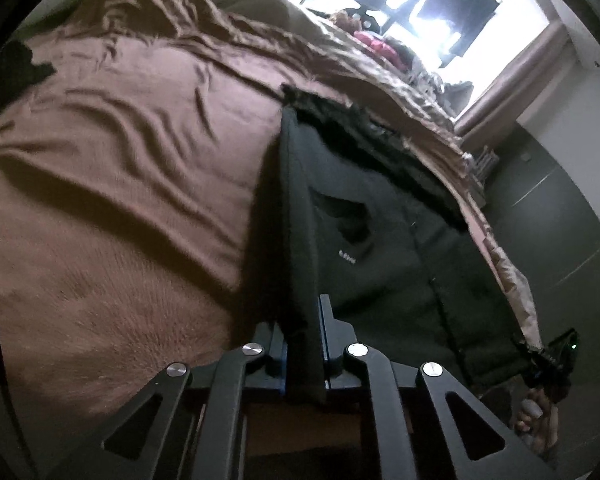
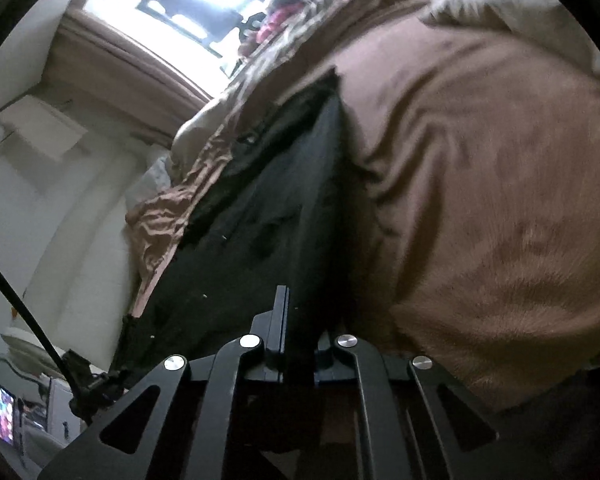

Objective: Fold large clothes
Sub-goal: 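Lower both tools to the shirt hem and close on it, then lift the hem with both tools and fold it toward the collar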

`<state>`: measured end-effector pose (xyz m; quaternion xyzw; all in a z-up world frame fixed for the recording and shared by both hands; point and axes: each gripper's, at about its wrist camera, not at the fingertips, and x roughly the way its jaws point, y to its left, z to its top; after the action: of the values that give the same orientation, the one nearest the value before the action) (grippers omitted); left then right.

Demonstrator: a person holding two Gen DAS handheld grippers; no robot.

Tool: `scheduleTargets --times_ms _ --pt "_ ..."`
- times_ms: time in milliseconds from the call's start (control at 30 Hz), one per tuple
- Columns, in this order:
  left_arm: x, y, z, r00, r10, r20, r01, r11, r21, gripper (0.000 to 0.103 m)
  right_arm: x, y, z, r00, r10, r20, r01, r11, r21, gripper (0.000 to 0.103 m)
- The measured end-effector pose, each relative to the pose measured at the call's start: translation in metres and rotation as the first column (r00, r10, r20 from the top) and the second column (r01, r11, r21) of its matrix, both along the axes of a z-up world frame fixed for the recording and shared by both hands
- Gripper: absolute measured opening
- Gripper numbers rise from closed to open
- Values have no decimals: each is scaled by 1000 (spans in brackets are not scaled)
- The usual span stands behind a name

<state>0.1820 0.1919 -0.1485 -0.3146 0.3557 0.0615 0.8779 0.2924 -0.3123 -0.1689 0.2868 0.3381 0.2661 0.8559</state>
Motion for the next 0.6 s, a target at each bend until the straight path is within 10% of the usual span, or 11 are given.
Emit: scheduleTargets --times_ms 600 --pt "-109 -32 98 974 -19 224 7 998 58 11 -106 -25 41 974 100 203 -106 994 18 5"
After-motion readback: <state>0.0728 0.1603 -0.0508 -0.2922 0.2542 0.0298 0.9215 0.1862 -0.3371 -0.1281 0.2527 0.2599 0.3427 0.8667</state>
